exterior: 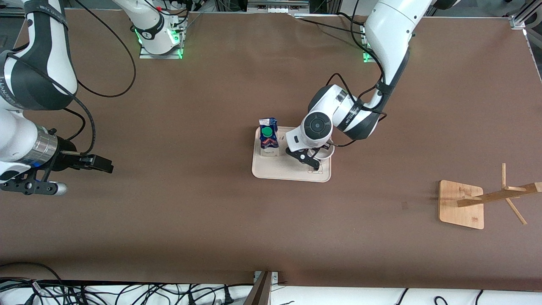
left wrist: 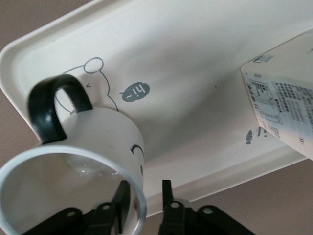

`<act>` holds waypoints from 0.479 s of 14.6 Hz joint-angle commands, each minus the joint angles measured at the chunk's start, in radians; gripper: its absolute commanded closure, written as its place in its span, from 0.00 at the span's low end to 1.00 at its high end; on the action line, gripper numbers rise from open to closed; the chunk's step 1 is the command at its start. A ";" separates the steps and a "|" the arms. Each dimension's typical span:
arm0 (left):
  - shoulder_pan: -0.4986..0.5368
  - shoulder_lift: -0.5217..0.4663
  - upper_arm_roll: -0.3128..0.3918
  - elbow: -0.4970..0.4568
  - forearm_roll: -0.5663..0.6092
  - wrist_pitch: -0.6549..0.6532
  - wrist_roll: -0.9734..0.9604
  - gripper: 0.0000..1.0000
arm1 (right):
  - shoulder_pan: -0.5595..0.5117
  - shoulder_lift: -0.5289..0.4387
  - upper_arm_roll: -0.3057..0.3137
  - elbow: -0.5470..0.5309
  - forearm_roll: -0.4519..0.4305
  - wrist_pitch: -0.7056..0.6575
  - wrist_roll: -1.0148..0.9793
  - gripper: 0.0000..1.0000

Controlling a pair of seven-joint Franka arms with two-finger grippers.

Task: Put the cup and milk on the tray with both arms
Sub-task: 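Open the left gripper and raise it away from the mug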

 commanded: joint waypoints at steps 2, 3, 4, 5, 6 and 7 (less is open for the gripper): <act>-0.017 0.021 0.013 0.058 0.008 -0.012 -0.016 0.48 | -0.006 -0.013 0.010 -0.009 0.002 0.008 -0.032 0.00; -0.017 0.015 0.014 0.060 0.005 -0.016 -0.017 0.47 | -0.006 -0.013 0.012 -0.009 0.002 0.008 -0.032 0.00; -0.015 0.002 0.019 0.060 -0.009 -0.028 -0.023 0.19 | -0.006 -0.013 0.010 -0.009 0.001 0.008 -0.026 0.00; -0.011 -0.019 0.027 0.060 -0.018 -0.031 -0.022 0.00 | -0.006 -0.013 0.009 -0.011 -0.002 0.007 -0.022 0.00; -0.005 -0.045 0.030 0.058 -0.018 -0.042 -0.022 0.00 | -0.006 -0.016 0.007 -0.009 -0.013 0.001 -0.024 0.00; 0.005 -0.068 0.034 0.058 -0.019 -0.067 -0.023 0.00 | -0.008 -0.019 0.007 -0.006 -0.039 -0.013 -0.028 0.00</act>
